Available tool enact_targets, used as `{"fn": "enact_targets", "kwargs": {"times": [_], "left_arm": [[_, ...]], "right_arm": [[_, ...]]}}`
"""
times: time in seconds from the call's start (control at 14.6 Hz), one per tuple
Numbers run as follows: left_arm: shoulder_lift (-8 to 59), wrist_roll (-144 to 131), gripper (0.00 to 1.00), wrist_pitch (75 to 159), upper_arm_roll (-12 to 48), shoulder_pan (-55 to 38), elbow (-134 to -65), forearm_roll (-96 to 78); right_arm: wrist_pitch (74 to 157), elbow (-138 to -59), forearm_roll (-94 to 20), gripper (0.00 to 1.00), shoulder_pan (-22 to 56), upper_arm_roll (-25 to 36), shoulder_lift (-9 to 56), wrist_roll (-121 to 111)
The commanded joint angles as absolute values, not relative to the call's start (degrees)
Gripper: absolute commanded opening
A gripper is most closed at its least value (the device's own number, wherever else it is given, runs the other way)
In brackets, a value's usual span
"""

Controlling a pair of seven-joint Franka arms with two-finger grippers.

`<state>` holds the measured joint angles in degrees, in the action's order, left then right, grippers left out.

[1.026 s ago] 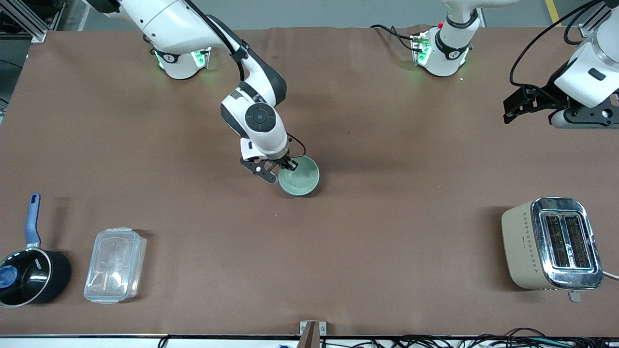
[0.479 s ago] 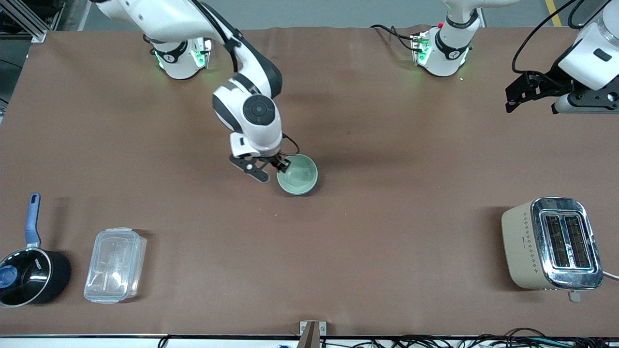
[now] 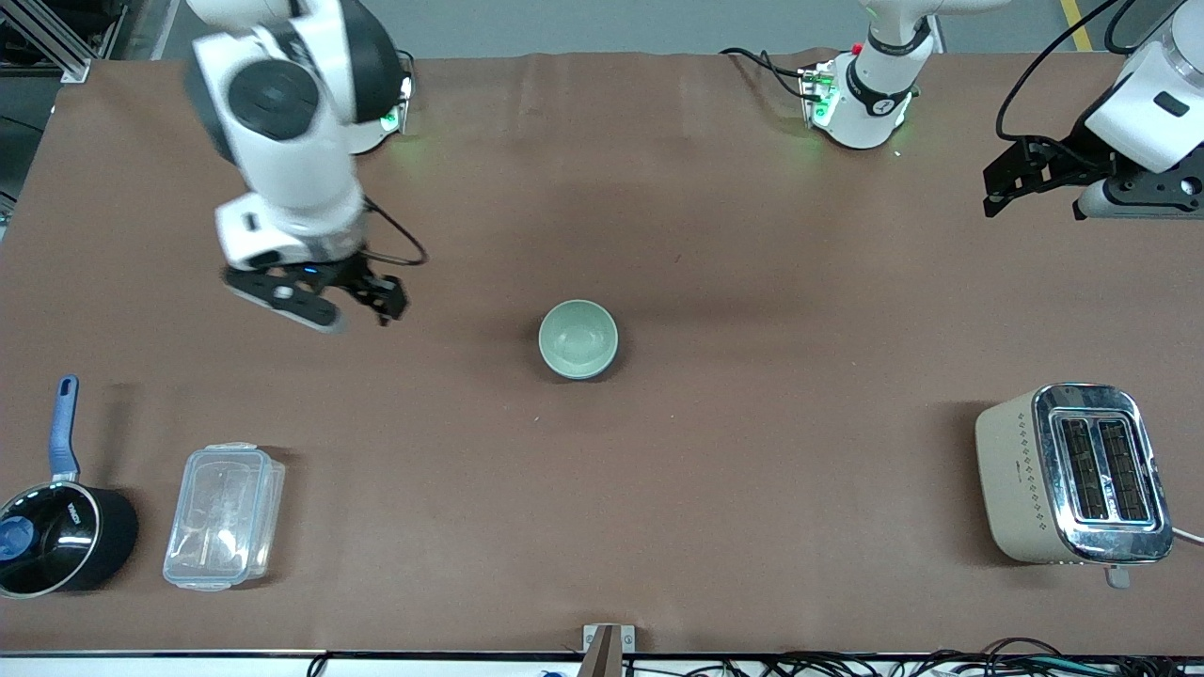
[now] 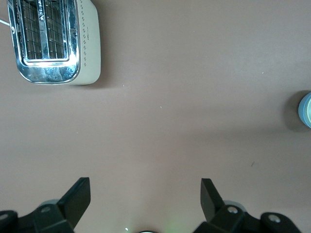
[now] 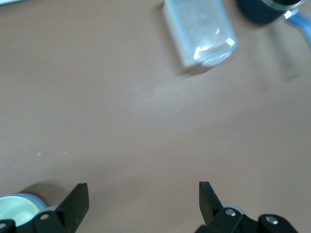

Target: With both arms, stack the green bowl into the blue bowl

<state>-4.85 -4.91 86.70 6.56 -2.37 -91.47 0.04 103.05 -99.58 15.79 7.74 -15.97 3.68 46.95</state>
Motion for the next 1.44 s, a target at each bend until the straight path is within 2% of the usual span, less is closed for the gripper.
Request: {"fn": "enact_targets", "kwargs": {"times": [0.0, 0.21, 0.55, 1.37], "left_arm": [[-4.49, -3.96, 1.00, 86.40, 6.24, -2.64, -90.09, -0.35], [-4.31, -4.04, 1.00, 86.31, 6.24, -2.46, -89.39, -0.26], [-4.22, -4.04, 1.00, 86.31, 6.24, -2.11, -88.68, -0.26], [-4.13, -4.04, 1.00, 85.08, 6.07, -2.02, -87.98, -0.26]], "right_arm": [[96.71, -97.06, 11.28, 1.00, 6.68, -10.66, -0.96, 36.17], [87.39, -88.27, 5.90, 1.00, 6.68, -1.52, -0.97, 23.84], [83.06, -81.57, 1.23, 1.00, 6.59, 10.71, -0.88, 4.87], [84.55, -81.91, 1.14, 1.00, 6.94, 10.72, -0.26, 2.37]]}}
